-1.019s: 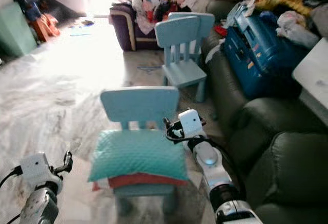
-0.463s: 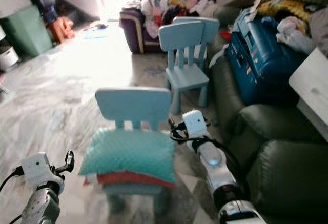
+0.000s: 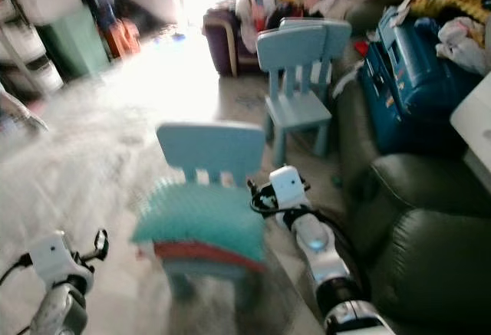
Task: Move the pillow to the sofa
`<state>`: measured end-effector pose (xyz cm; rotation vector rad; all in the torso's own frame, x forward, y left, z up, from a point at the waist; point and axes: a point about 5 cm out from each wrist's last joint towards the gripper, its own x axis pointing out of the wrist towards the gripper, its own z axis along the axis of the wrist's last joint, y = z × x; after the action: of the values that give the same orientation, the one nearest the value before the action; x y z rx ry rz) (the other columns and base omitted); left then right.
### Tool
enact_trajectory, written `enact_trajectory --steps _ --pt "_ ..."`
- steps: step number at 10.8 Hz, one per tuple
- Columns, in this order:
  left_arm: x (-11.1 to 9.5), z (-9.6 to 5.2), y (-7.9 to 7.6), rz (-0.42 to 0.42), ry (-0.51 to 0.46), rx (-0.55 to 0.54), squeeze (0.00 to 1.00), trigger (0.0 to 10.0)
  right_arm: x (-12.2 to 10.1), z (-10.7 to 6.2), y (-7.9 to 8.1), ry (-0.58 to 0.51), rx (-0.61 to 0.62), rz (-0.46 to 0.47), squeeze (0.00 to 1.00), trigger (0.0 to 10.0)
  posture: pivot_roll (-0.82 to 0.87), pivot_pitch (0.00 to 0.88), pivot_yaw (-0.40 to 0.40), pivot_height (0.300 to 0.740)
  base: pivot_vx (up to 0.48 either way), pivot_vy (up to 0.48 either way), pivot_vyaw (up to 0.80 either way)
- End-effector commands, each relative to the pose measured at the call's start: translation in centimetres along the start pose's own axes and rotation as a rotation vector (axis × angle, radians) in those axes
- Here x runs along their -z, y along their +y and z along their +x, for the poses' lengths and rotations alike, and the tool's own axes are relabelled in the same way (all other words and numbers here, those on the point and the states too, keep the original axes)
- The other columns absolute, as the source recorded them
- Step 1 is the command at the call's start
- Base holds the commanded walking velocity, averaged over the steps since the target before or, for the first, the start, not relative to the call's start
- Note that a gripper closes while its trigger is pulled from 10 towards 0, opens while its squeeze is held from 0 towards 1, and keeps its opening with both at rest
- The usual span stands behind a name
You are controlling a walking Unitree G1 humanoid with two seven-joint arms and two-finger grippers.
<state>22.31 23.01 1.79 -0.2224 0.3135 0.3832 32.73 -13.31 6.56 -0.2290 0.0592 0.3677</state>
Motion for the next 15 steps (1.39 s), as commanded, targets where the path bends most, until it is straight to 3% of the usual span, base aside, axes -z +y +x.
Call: enact_trajectory --steps 1,4,15 --pt "-0.26 0.07 0.29 -0.006 -0.005 -0.014 0.0 10.0 -0.64 0.39 0.21 -0.023 -0.01 -0.002 0.0 10.0 -0.11 0.0 0.038 0.74 0.0 0.48 0.0" --pt "-0.29 0.06 0.31 -0.009 -0.012 -0.017 0.0 10.0 -0.66 0.4 0.19 -0.024 -0.009 -0.002 0.0 10.0 -0.11 0.0 0.038 0.74 0.0 0.48 0.0" --pt "0.0 0.11 0.28 -0.015 0.017 -0.021 0.0 10.0 -0.64 0.38 -0.01 -0.022 -0.005 -0.005 0.0 10.0 -0.11 0.0 0.037 0.74 0.0 0.0 0.0"
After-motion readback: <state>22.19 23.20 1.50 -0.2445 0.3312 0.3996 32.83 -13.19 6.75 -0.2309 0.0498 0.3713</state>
